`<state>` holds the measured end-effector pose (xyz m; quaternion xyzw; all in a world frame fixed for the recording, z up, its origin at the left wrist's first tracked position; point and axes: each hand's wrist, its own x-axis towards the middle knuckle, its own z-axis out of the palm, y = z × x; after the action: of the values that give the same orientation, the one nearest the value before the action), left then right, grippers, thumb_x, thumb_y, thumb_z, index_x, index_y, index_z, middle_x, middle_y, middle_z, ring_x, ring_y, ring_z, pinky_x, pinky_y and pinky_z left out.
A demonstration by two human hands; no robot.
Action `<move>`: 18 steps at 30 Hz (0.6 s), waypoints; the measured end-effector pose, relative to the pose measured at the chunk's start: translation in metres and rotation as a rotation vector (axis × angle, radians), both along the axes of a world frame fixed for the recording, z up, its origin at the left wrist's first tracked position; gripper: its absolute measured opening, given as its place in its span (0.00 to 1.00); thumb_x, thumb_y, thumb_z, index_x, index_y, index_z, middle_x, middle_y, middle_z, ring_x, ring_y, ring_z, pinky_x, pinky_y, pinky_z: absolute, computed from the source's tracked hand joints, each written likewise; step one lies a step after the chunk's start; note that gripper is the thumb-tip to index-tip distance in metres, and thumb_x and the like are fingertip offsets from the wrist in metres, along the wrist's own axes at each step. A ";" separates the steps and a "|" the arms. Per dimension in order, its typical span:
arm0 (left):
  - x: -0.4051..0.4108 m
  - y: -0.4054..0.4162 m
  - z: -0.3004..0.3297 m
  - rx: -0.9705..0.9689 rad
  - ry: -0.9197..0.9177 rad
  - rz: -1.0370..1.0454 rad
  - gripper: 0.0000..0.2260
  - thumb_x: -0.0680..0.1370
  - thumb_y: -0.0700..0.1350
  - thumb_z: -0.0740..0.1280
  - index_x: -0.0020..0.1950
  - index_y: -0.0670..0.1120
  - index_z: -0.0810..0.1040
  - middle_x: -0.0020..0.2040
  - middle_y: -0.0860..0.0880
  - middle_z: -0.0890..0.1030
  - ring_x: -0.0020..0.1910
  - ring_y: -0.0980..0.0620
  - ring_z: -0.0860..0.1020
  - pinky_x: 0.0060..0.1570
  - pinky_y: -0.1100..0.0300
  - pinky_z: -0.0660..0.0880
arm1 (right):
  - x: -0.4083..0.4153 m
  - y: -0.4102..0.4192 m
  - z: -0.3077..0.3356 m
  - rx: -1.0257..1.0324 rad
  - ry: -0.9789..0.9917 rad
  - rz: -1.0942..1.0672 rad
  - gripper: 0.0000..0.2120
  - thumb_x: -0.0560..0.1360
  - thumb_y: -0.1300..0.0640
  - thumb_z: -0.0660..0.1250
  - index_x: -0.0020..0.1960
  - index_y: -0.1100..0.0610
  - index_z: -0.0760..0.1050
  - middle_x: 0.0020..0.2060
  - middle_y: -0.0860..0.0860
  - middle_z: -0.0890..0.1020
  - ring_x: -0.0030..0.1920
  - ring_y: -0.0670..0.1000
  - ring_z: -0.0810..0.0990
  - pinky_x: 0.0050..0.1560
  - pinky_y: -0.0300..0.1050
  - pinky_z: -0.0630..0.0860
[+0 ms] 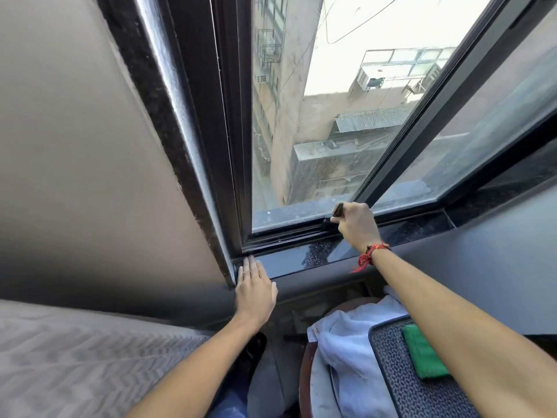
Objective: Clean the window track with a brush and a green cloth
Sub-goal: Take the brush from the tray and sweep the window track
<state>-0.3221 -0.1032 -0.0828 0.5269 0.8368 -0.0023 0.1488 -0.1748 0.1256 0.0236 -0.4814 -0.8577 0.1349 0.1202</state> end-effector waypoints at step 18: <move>-0.002 0.003 -0.002 -0.024 0.033 -0.015 0.34 0.83 0.53 0.58 0.79 0.33 0.53 0.80 0.34 0.56 0.81 0.40 0.54 0.80 0.47 0.52 | -0.101 -0.088 -0.001 -0.233 0.213 0.381 0.04 0.71 0.67 0.70 0.41 0.59 0.81 0.36 0.55 0.87 0.35 0.49 0.82 0.38 0.39 0.75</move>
<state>-0.3246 -0.1007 -0.0846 0.5311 0.8351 -0.0222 0.1412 -0.2762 0.0379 0.0228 -0.3048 -0.8941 0.3032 0.1258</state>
